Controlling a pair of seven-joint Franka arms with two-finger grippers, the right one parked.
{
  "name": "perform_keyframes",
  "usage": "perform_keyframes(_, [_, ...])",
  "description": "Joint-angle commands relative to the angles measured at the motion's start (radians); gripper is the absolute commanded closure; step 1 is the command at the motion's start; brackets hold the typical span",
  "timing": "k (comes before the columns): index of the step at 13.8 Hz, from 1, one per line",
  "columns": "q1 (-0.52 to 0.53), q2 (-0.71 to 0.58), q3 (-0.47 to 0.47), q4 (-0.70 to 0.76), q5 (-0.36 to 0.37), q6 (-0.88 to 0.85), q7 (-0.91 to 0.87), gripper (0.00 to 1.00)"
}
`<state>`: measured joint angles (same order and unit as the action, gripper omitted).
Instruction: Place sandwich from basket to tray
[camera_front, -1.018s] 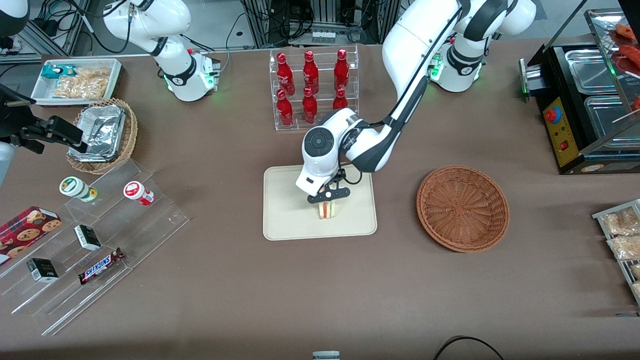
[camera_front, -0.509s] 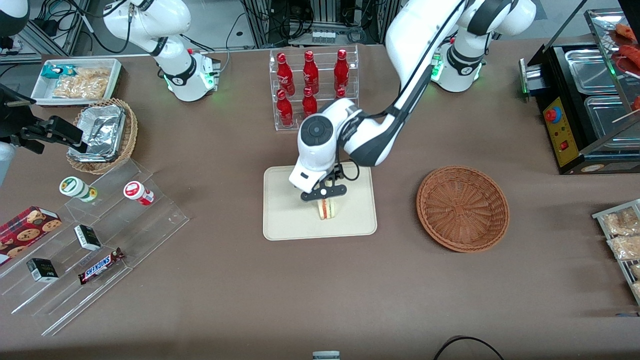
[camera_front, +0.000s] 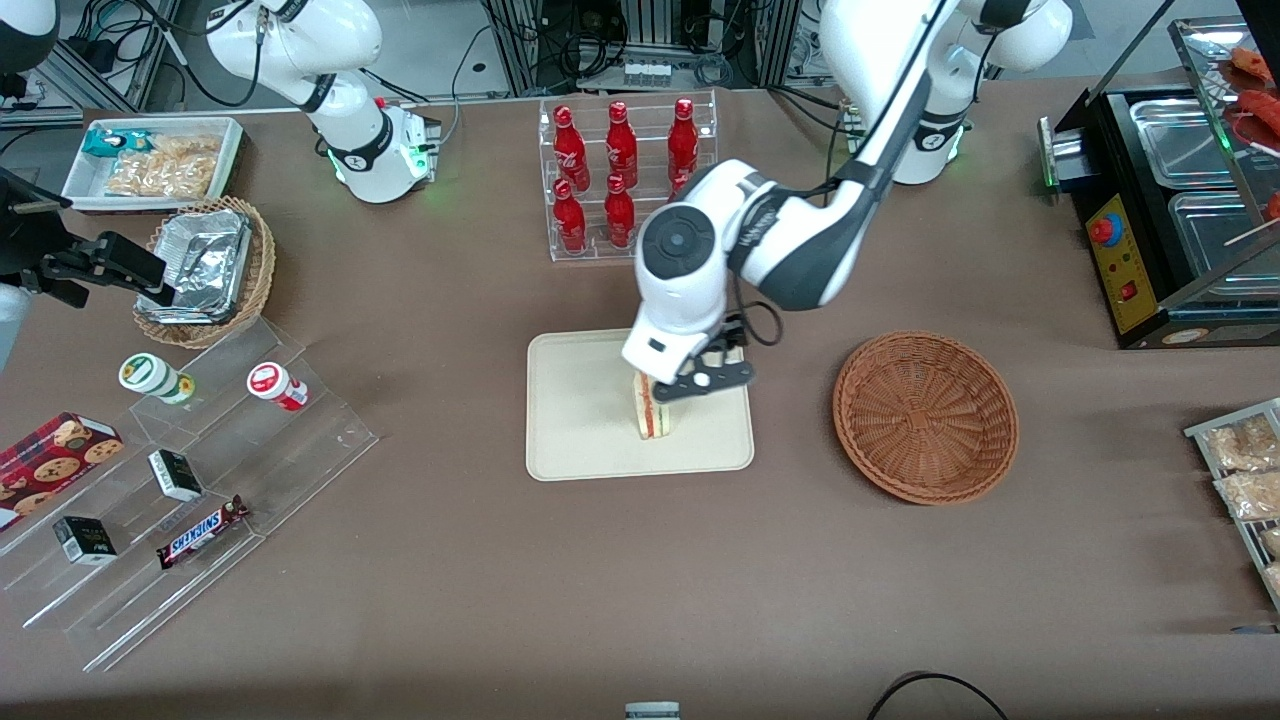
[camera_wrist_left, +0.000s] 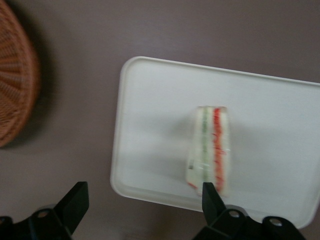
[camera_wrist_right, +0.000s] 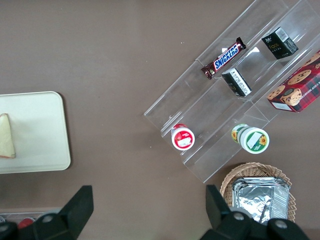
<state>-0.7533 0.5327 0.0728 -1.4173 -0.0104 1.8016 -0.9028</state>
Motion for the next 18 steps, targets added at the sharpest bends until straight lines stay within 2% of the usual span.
perform_keyframes(1, [-0.006,-0.053,0.073,-0.045,-0.011,-0.091,0.025,0.00])
perform_keyframes(5, [-0.006,-0.072,0.162,-0.100,-0.017,-0.085,0.117,0.00])
perform_keyframes(12, [-0.001,-0.198,0.199,-0.153,-0.029,-0.130,0.166,0.00])
perform_keyframes(13, [0.071,-0.220,0.185,-0.161,-0.023,-0.136,0.197,0.00])
perform_keyframes(15, [0.217,-0.276,0.060,-0.163,-0.019,-0.188,0.277,0.00])
perform_keyframes(18, [0.389,-0.344,-0.042,-0.163,-0.017,-0.269,0.424,0.00])
